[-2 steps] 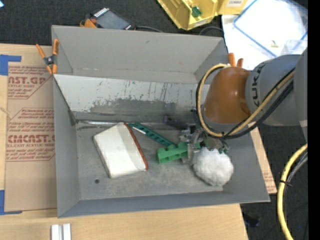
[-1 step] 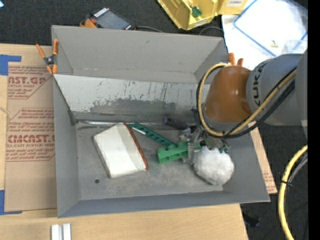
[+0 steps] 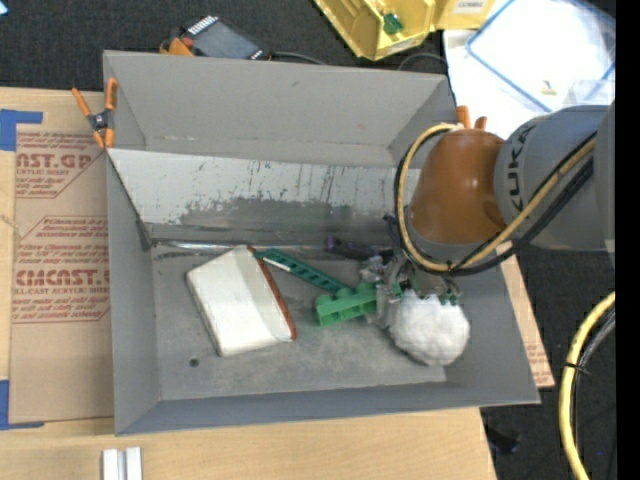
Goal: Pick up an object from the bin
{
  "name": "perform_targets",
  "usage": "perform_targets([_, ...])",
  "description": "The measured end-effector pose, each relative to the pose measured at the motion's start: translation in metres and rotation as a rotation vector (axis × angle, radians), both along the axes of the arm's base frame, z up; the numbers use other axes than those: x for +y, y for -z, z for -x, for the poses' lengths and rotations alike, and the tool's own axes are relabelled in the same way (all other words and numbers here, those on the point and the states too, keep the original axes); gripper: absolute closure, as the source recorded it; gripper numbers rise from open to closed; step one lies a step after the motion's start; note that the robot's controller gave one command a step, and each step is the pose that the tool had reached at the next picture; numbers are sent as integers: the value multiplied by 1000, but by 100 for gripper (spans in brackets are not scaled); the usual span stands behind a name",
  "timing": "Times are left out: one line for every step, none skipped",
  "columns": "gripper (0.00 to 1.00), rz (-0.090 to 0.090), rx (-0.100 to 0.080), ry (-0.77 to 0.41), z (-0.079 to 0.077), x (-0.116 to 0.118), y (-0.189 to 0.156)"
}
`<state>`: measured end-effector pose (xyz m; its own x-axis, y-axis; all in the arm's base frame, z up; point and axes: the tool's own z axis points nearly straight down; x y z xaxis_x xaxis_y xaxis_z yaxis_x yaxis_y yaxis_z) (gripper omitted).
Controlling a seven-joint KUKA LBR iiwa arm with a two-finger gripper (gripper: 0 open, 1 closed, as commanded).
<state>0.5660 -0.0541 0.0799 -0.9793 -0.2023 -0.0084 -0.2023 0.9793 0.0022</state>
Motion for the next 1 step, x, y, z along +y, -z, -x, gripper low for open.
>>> perform_targets([100,-1,0,0,0,0,-3])
